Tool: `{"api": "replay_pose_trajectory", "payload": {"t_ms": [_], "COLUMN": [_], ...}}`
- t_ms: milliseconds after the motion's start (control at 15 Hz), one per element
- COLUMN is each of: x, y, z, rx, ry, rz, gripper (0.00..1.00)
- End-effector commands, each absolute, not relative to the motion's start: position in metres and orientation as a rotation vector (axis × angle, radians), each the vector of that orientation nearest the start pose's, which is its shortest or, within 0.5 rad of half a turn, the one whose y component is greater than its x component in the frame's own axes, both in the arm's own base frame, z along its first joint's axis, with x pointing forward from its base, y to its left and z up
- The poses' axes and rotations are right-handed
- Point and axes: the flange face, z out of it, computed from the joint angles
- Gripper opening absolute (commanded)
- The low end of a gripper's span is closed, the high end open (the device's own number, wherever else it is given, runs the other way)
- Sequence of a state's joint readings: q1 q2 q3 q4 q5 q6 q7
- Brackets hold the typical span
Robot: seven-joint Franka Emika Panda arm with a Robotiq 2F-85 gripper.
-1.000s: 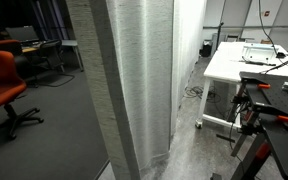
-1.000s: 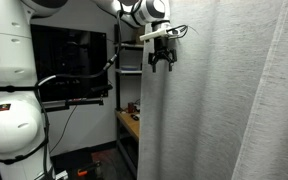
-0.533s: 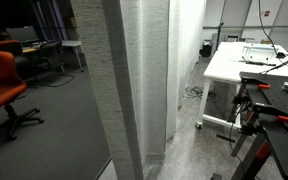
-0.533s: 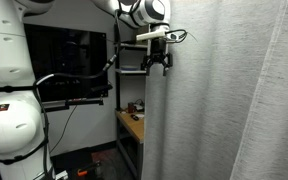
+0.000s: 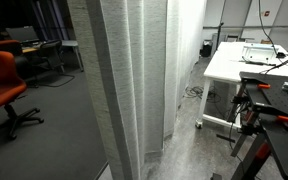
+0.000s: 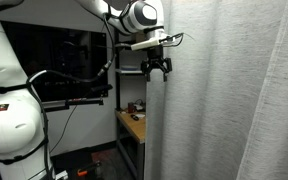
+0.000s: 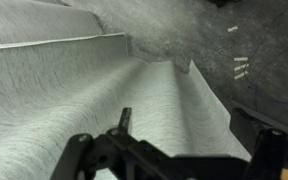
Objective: Slide the curtain to the left
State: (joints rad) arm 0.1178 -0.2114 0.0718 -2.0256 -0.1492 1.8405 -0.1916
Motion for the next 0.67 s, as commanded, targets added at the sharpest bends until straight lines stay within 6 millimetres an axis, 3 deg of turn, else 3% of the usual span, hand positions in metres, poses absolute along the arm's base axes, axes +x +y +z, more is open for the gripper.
{"api": "replay_pose_trajectory", "payload": {"t_ms": [0,267,600], "x": [0.471,0.461,0.447], "y": [0.064,0.05,0.047], "z": [0.535,0.522,0.508], "rx": [-3.198,-3.167,-3.126], "ry": [-0.522,-0.346,-0.179], "rz": [-0.21,-0.282,-0.31], "gripper": [1.0,1.0,1.0]}}
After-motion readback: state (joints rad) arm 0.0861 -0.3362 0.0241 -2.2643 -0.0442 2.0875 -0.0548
